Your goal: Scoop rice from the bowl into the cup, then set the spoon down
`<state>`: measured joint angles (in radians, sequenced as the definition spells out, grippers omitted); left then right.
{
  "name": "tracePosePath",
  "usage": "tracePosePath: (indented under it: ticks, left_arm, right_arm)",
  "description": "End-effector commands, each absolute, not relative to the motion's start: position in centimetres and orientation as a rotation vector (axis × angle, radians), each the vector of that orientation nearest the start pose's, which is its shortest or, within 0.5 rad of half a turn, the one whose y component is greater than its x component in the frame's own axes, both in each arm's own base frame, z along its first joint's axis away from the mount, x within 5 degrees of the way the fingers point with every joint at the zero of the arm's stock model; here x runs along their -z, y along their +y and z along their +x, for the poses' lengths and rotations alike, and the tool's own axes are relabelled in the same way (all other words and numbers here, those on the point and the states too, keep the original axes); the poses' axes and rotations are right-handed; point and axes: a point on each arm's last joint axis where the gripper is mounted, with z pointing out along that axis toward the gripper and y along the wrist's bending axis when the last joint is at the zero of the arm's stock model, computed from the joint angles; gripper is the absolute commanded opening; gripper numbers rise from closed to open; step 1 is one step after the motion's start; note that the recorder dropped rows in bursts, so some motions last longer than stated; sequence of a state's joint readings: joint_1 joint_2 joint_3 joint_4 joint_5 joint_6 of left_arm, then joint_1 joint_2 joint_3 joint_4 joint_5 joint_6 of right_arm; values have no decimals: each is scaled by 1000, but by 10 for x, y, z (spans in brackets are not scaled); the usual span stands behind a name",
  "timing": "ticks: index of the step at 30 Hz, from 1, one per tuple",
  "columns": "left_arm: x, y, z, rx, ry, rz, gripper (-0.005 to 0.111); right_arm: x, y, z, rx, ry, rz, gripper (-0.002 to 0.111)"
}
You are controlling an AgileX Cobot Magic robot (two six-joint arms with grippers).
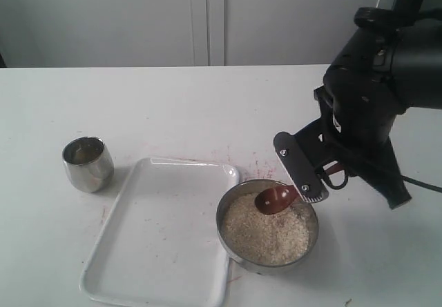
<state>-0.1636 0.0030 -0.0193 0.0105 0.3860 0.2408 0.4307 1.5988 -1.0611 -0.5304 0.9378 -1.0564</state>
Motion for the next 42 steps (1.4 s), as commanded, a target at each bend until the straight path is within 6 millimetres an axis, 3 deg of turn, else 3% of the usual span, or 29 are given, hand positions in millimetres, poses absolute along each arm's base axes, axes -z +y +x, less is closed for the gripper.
tracePosePath:
  ticks: [1, 8, 12, 19, 26, 33, 42]
  left_arm:
    - [-179, -8, 51, -58, 1854, 380, 14]
    - [-179, -8, 51, -58, 1854, 380, 14]
    - [-179, -8, 51, -58, 1854, 380, 14]
    - [-179, -8, 51, -58, 1854, 380, 14]
    - [-179, -8, 51, -58, 1854, 380, 14]
    - [-179, -8, 51, -58, 1854, 380, 14]
    - [-179, -8, 51, -58, 1854, 380, 14]
  right_arm:
    - [-256, 93, 280, 1010, 1899, -2313, 0]
    - [-266, 117, 261, 1252, 1848, -2355, 0]
    - [-264, 130, 261, 1344, 1845, -2244, 0]
    - [-254, 147, 257, 1334, 1822, -2244, 0]
    - [-243, 150, 260, 1330, 1861, -2239, 0]
    - [-217, 145, 255, 1380, 1832, -2377, 0]
    - [-216, 143, 255, 1413, 1803, -2388, 0]
